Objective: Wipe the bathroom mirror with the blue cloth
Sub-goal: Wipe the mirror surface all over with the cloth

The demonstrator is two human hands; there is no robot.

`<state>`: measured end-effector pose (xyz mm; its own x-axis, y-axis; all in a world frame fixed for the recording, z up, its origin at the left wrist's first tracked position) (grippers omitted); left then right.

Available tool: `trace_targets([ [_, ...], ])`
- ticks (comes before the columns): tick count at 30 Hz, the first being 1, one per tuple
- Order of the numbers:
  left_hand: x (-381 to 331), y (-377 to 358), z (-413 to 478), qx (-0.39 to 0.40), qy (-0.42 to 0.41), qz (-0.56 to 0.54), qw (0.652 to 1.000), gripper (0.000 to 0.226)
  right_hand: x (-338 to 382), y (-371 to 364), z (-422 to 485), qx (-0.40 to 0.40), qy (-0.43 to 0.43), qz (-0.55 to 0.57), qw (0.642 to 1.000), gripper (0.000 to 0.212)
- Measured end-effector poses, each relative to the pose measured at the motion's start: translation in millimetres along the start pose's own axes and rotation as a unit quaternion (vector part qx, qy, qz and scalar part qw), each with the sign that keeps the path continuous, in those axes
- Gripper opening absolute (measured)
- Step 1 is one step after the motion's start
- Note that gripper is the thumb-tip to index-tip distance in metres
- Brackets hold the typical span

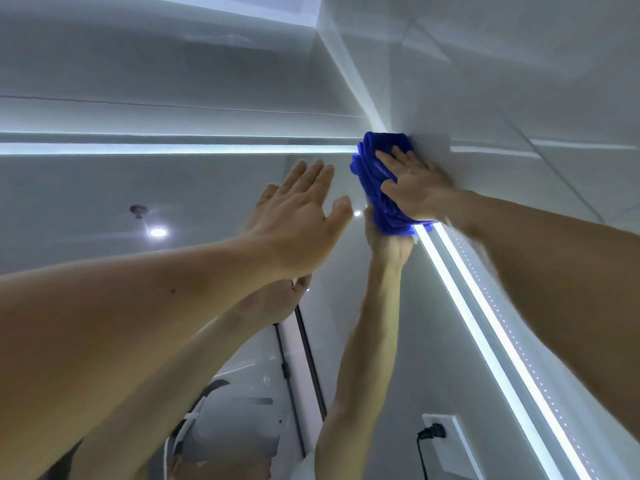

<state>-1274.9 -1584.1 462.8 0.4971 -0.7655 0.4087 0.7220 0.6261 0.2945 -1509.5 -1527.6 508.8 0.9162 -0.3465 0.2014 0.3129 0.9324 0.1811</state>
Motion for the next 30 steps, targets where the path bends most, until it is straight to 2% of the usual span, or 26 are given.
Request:
trace_targets([
  [3,3.0,-1.1,-11.8,0.009,-0.003,-0.011,1.0,0.062,-4.4,-5.2,-20.4,-0.013,0.002,0.065,0.998,0.06],
  [6,8.6,0.5,-29.4,0.017,-0.026,-0.017,0.999,0.064,-6.4,-14.4,-39.7,-0.046,0.016,0.078,0.996,0.059],
  [8,14.3,1.4,-42.7,0.027,-0.04,-0.007,0.999,0.066,-8.1,-20.1,-51.6,-0.056,-0.005,0.092,0.994,0.058],
  [15,26.7,-0.8,-72.2,0.048,-0.04,-0.001,0.998,0.069,-12.7,-24.4,-82.5,-0.035,-0.034,0.133,0.99,0.062],
  [21,43.7,12.4,-90.4,0.044,-0.057,0.001,0.997,0.07,15.3,-23.1,-94.1,-0.062,-0.055,0.169,0.982,0.058],
  [26,60.2,20.6,-96.8,0.052,-0.041,0.019,0.998,0.064,55.7,-25.8,-102.1,-0.073,-0.038,0.074,0.994,0.059],
  [30,67.8,27.0,-101.4,0.04,-0.028,0.019,0.999,0.063,95.1,-28.8,-111.5,-0.058,-0.023,0.061,0.996,0.061],
])
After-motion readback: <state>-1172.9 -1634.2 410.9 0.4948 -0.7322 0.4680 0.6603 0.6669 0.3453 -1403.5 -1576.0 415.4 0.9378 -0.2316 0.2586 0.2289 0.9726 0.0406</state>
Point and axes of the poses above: each hand's wrist, its own z-axis towards the middle knuckle, its own y-axis out of the back of the hand, x = y × z, the point moved 1 cm from there along z, towards the middle knuckle, and after that the axes turned 5 degrees about -x, right-handed, at the moved point
